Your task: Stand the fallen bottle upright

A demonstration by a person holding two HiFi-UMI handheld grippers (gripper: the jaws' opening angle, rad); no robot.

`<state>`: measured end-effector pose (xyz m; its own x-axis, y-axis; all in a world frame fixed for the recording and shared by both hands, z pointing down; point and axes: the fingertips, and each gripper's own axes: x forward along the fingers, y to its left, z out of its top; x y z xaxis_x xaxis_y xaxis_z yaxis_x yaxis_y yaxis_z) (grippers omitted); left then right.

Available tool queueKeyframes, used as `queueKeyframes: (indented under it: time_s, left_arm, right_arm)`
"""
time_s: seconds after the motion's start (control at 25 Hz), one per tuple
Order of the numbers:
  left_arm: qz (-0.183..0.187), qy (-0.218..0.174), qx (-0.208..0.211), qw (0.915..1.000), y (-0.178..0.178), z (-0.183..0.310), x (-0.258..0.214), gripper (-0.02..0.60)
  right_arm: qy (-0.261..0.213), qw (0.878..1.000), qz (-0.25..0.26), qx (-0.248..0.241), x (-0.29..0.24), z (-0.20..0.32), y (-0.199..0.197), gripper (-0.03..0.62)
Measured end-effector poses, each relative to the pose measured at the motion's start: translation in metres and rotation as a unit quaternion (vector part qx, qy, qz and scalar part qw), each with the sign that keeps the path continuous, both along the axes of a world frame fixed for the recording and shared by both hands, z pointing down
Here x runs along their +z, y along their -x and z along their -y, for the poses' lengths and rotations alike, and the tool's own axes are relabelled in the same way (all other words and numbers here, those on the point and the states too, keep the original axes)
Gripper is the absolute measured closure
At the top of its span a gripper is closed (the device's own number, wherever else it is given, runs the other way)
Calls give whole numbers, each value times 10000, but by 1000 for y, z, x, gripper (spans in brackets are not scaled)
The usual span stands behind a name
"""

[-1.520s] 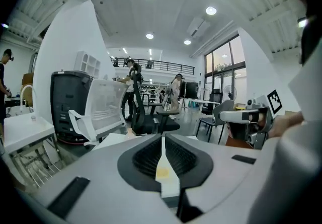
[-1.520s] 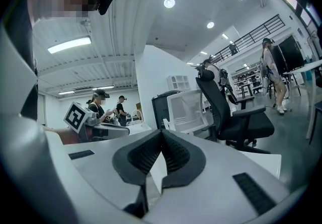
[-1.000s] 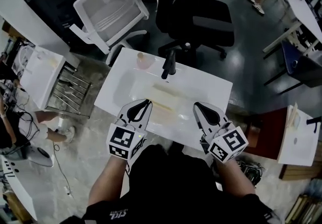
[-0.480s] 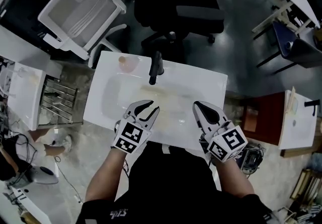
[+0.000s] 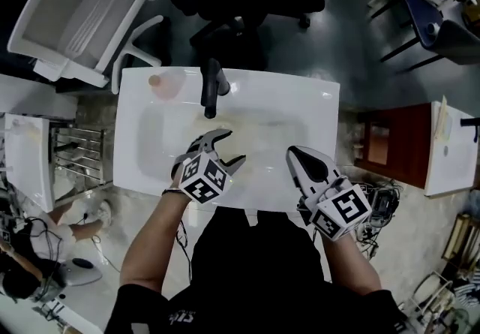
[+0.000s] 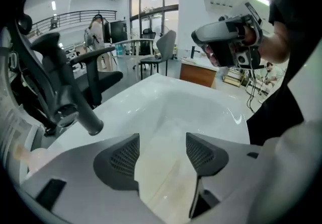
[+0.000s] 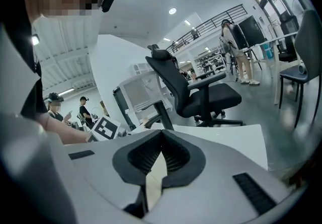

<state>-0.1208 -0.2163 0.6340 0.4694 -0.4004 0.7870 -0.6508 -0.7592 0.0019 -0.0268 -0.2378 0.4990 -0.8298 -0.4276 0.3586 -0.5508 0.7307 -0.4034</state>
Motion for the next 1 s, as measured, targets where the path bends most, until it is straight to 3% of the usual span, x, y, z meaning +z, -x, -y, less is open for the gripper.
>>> queueKeyframes:
  time_s: [0.16, 0.4, 0.6, 0.84, 1.0]
  left_arm:
    - [220, 375, 525, 9977, -11, -2, 31, 247]
    - [1036, 596, 1177, 9858, -16, -4, 72, 203]
    - [1822, 623, 1673, 9669, -17, -3, 96, 189]
    - [2257, 884, 2134, 9464, -31, -1, 117, 190]
    - [2625, 1075, 2515, 9254, -32, -3, 135, 190]
  right_arm:
    - [120, 9998, -36, 172, 12, -1, -12, 580]
    - [182, 9988, -55, 450, 16, -2, -34, 580]
    - [174, 9972, -35, 731, 11, -2, -55, 580]
    - [133, 9955, -36, 936, 9, 3, -78, 580]
    - [127, 9949, -63, 1003, 6, 3, -87, 580]
